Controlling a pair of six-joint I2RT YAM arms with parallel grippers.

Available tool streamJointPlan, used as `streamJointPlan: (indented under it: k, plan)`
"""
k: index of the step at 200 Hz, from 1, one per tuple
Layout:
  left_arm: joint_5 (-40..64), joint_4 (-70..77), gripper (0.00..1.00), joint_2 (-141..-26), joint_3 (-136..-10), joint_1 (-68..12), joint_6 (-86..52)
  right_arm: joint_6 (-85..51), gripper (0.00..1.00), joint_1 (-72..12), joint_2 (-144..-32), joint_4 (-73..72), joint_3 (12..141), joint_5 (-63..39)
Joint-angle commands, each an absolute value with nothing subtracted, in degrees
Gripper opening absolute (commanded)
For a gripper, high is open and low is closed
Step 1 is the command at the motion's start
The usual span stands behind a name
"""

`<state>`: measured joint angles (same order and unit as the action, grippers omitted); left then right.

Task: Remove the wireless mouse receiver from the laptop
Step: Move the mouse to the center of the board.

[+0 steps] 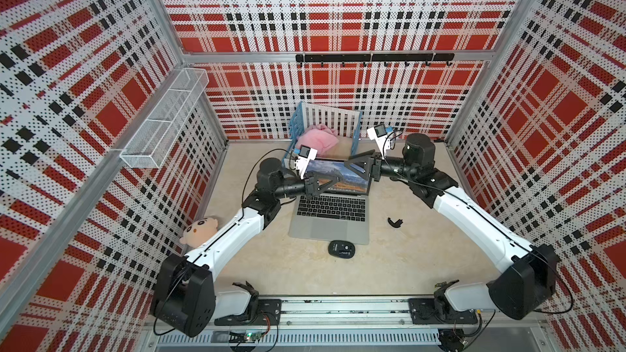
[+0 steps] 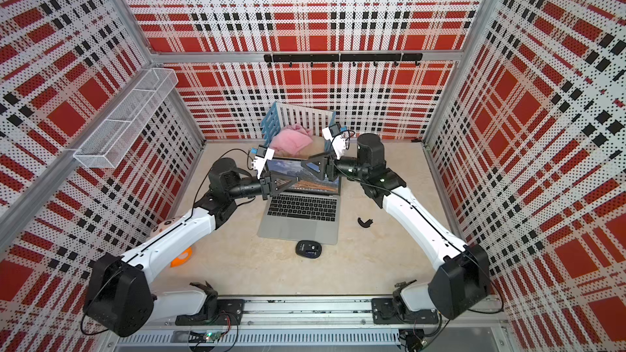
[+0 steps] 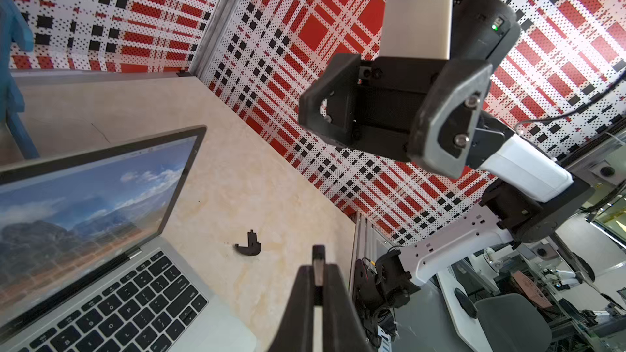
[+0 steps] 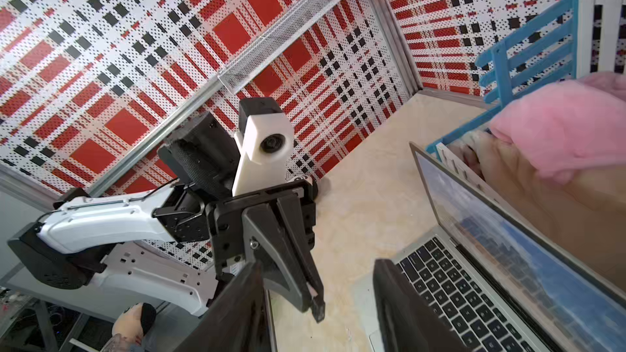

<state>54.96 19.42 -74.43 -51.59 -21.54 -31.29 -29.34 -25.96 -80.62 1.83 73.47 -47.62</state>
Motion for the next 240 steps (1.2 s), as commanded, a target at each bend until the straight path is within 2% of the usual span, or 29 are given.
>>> streamJointPlan:
  k: [1,46,161,212,240]
  plan:
    - [56.63,20.23,0.00,-73.40,-52.96,-20.92,-30.50,-32.51,0.60,-25.62,-81.31,4.04,74.39,-53.00]
    - [58.07,20.39,0.00,-72.07,-53.30,-20.85,-30.57,-29.11,0.57,-25.81,-82.44,7.78,75.17,-59.59]
    - [60.53,20.76,0.00,-71.86,-53.89,-21.70,-31.15,-26.79,0.39,-29.29,-83.45,9.07,76.47,-61.66]
    - [61.17,20.72,0.00,-70.91,-53.35,-20.65,-31.36,-27.64,0.38,-29.36,-82.18,7.51,74.21,-62.33]
    - [61.28,20.75,0.00,-70.94,-53.22,-20.64,-31.27,-28.52,0.28,-29.44,-82.34,6.05,73.87,-62.75]
